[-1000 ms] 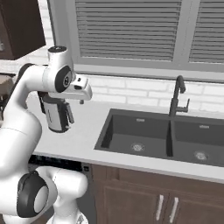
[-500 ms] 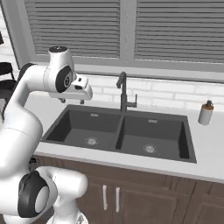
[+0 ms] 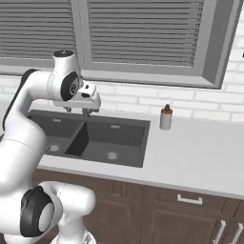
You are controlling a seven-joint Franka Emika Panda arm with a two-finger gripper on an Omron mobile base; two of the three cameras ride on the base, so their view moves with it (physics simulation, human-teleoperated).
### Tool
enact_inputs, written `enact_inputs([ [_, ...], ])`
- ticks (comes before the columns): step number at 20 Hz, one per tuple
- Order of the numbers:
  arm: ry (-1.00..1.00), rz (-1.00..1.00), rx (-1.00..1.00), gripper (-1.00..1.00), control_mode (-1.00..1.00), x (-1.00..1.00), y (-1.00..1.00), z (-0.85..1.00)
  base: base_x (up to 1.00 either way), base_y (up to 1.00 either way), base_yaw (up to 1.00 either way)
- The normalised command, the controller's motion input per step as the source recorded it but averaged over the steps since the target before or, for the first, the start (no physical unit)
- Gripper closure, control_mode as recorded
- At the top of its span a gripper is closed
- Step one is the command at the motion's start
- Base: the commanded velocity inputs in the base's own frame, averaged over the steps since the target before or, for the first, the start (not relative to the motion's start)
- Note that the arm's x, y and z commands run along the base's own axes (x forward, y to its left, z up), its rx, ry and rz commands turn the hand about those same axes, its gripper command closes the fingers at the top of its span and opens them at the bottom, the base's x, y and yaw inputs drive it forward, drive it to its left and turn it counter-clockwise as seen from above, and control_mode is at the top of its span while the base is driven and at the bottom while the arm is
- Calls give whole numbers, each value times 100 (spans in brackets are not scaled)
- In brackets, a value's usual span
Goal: Navigate to the fridge.
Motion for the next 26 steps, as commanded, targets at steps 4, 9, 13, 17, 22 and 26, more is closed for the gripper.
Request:
enact_inputs([
  [4, 0, 0, 0, -100, 100, 0, 0, 0, -7, -100, 0],
  [9, 0, 0, 0, -100, 100, 0, 0, 0, -22, -100, -12],
  [13, 0, 0, 0, -100, 100, 0, 0, 0, -7, -100, -35],
  [17, 0, 0, 0, -100, 100, 0, 0, 0, 0, -100, -36],
  [22, 0, 0, 0, -100, 100, 0, 0, 0, -7, -87, -35],
  [26, 0, 0, 0, -100, 100, 0, 0, 0, -5, -4, -5],
])
